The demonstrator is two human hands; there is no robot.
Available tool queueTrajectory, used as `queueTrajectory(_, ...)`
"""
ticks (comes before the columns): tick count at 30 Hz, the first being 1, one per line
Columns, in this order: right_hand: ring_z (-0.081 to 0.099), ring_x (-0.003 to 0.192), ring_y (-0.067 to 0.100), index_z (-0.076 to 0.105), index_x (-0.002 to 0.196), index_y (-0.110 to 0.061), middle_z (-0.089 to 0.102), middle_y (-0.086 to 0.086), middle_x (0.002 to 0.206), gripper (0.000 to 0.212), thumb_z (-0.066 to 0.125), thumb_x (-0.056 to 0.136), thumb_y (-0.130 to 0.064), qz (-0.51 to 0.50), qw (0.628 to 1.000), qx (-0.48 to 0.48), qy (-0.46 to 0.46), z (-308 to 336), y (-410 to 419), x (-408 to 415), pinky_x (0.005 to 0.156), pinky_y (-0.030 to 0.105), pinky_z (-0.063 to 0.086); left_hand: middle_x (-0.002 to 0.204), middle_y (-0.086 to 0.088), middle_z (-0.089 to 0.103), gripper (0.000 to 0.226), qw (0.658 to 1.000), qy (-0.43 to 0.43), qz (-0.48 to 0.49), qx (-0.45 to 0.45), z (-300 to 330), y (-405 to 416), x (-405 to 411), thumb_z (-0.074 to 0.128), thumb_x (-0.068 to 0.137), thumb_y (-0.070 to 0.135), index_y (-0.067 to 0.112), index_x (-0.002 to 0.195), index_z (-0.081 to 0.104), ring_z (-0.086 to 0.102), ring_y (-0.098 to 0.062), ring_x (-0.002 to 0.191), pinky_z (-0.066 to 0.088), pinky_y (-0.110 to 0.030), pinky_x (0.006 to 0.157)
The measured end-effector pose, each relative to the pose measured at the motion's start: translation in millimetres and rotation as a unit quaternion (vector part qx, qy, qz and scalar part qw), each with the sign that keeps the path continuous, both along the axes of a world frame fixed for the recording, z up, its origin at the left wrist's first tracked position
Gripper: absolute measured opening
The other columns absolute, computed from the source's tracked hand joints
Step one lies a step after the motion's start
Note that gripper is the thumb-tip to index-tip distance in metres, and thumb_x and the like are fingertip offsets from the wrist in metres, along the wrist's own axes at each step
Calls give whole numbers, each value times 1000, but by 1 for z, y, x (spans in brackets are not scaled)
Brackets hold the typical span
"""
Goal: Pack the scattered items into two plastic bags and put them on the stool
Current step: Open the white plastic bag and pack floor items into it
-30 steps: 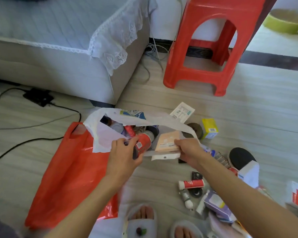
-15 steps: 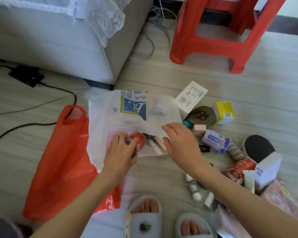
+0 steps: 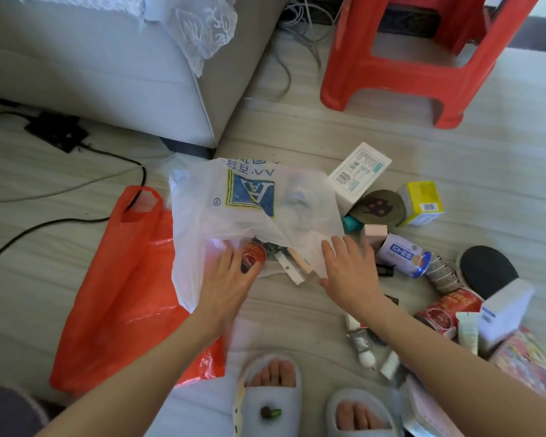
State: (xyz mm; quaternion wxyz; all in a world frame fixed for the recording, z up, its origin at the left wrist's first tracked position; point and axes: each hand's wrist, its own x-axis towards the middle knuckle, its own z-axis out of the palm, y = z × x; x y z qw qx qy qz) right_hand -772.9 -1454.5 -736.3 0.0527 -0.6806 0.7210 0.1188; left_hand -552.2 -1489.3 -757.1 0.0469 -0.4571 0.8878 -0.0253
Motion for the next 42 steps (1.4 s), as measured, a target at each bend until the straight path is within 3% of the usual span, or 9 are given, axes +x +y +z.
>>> queueTrajectory(5,47,112,29,52,114,-9,52,9,117,33,58,82,-19,8,1000,16,-5,-8,-5,2,89,41,39,94,-16,55,60,997,75,15,24,7,-21,0,74,49,0,9,104,53,54,-34,80,52,-40,62)
queueTrajectory(9,55,102,32,54,103,-5,60,15,109,19,41,92,-12,-110,987,-48,-110,-4,-16,-6,70,32,33,94,-14,58,39,998,55,-16,-18,5,-33,-3,74,59,5,6,96,61,57,-33,82,50,-37,67)
queueTrajectory(13,57,97,36,56,102,1,63,21,103,29,40,96,-22,-344,867,-95,-348,12,-23,-18,70,30,33,94,-9,65,21,991,81,-39,-97,7,-32,-8,43,82,12,11,88,63,59,-30,94,36,-37,89)
queueTrajectory(18,58,65,19,61,94,-3,64,13,90,23,52,92,-23,-419,733,-149,-515,29,-17,-28,60,33,49,129,-15,52,50,985,109,75,-114,22,-19,5,64,69,2,16,116,52,35,-31,126,25,-48,103)
queueTrajectory(21,55,57,16,62,89,-4,62,10,77,29,56,90,-33,-436,723,-111,-525,30,-1,-29,54,25,43,141,-21,36,73,959,175,203,-87,33,5,18,68,69,1,18,133,39,28,-36,130,28,-52,103)
queueTrajectory(26,59,77,17,60,72,-15,67,7,81,37,51,90,-46,-506,654,-41,-560,18,27,-36,82,32,42,137,-26,36,76,886,283,364,56,43,35,29,55,74,-7,9,142,26,35,-44,121,31,-50,100)
queueTrajectory(34,56,107,20,52,125,-9,58,5,123,60,67,79,-45,-333,814,90,-468,6,60,-28,89,31,44,115,-22,61,37,794,283,486,229,44,57,31,56,88,23,1,118,53,55,-40,105,39,-36,78)
queueTrajectory(38,59,98,25,65,105,-6,64,11,106,32,62,85,-31,-244,884,163,-364,7,53,-20,71,26,36,89,-12,71,15,807,354,411,232,63,55,32,54,90,14,8,86,67,62,-21,84,37,-27,64)
queueTrajectory(42,55,74,14,65,80,-7,60,7,79,19,57,87,-22,-218,871,130,-420,45,41,-10,61,28,35,74,-1,69,18,802,435,353,208,92,48,42,55,88,18,16,73,64,64,-16,77,44,-23,73)
